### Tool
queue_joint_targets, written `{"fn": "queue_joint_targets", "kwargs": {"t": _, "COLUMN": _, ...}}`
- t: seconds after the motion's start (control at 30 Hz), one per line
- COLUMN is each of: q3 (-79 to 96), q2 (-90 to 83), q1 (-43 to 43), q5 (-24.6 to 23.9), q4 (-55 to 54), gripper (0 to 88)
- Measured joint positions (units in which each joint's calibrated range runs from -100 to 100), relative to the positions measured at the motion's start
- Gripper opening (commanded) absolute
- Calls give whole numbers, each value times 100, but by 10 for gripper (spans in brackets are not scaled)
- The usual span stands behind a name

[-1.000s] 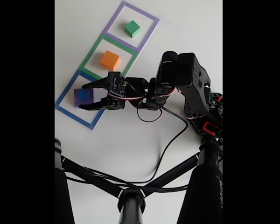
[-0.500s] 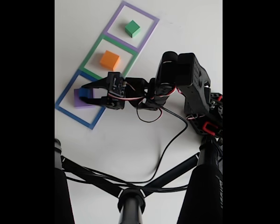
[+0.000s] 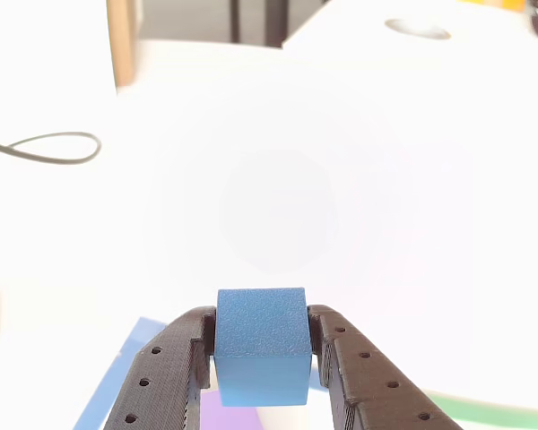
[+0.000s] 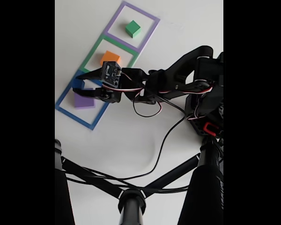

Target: Tower of hanoi

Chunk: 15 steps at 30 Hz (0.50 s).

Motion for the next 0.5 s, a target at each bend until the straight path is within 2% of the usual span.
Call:
{"fn": "queue_joint_targets", "kwargs": {"t": 0.13, "q3": -209, "q2": -1351, "q1": 65, "q5": 0, "q4": 1806, "gripper": 24}}
{"fn": "queue_joint_targets", "kwargs": {"t": 0.27, "q3": -1088, "q2": -2524, "q1": 311, "q5": 0, "q4": 4101, "gripper": 18}}
{"fn": "queue_joint_targets", "kwargs": {"t": 0.5, "q3": -3943, "q2": -3014, "q1": 557, "q5": 0, "q4": 8435, "gripper": 14}}
